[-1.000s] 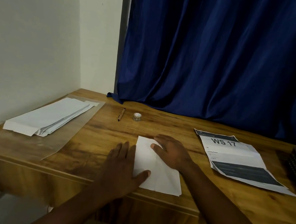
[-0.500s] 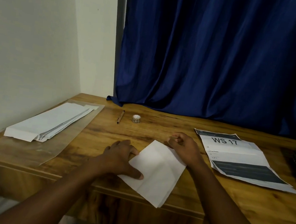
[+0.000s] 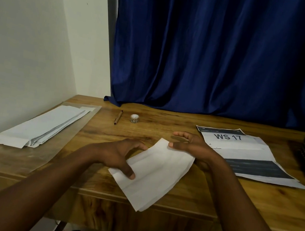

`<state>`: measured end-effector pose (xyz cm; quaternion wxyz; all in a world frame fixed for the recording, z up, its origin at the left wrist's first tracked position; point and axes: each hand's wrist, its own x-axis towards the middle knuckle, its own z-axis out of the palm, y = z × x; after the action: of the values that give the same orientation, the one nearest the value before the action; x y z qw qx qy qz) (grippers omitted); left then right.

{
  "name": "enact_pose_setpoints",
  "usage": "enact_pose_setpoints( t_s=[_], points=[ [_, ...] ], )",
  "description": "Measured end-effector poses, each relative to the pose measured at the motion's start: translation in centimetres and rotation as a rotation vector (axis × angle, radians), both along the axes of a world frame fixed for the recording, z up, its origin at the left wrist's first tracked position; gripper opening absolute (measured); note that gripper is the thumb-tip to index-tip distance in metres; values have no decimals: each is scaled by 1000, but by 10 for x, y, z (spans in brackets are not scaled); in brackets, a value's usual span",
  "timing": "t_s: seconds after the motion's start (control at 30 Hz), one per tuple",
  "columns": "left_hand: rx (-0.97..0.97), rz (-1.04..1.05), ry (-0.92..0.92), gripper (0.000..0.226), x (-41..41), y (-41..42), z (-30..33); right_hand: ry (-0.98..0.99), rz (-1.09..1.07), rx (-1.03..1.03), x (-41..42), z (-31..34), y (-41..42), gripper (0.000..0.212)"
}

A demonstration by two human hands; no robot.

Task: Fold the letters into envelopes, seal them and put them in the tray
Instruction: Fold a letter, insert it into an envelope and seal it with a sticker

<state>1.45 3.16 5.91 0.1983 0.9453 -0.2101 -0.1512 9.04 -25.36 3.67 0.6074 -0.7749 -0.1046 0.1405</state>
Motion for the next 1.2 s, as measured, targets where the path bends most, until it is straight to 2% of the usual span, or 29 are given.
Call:
enact_pose_setpoints(
  t_s=[0.07,0.17,0.23,0.3,0.47,0.57,0.67,0.73,0.8,0.93,1.07,1.2],
  points=[
    [-14,-33,-7,104,1,0,0,63,2,77,-1,2,0,60],
    [-106,-39,-22,108,3,-4,-2,87,28,77,-2,4,-1,46],
    [-185,66,-70,108,5,-7,-1,99,40,132,-1,3,0,38],
    [-185,170,-127,105,9,-7,3,105,-6,231,0,3,3,32],
    [-66,228,-343,68,28,-5,20,39,-113,278,0,1,13,20],
    [86,267,-563,56,35,-13,29,-26,-128,267,-2,-1,16,28],
    [245,221,-753,38,37,-24,28,-125,-152,302,-6,2,20,41],
    [281,183,-839,25,35,-28,19,-178,-169,373,-10,6,21,31],
    [256,166,-841,16,30,-32,8,-221,-208,419,-12,8,19,19],
    [220,169,-822,11,21,-34,-13,-192,-207,473,-10,5,20,13],
    [146,128,-687,26,15,-25,-33,-209,-171,436,-13,0,24,12],
    [160,102,-462,57,11,-16,-47,-391,-182,92,-19,-8,32,12]
  ],
)
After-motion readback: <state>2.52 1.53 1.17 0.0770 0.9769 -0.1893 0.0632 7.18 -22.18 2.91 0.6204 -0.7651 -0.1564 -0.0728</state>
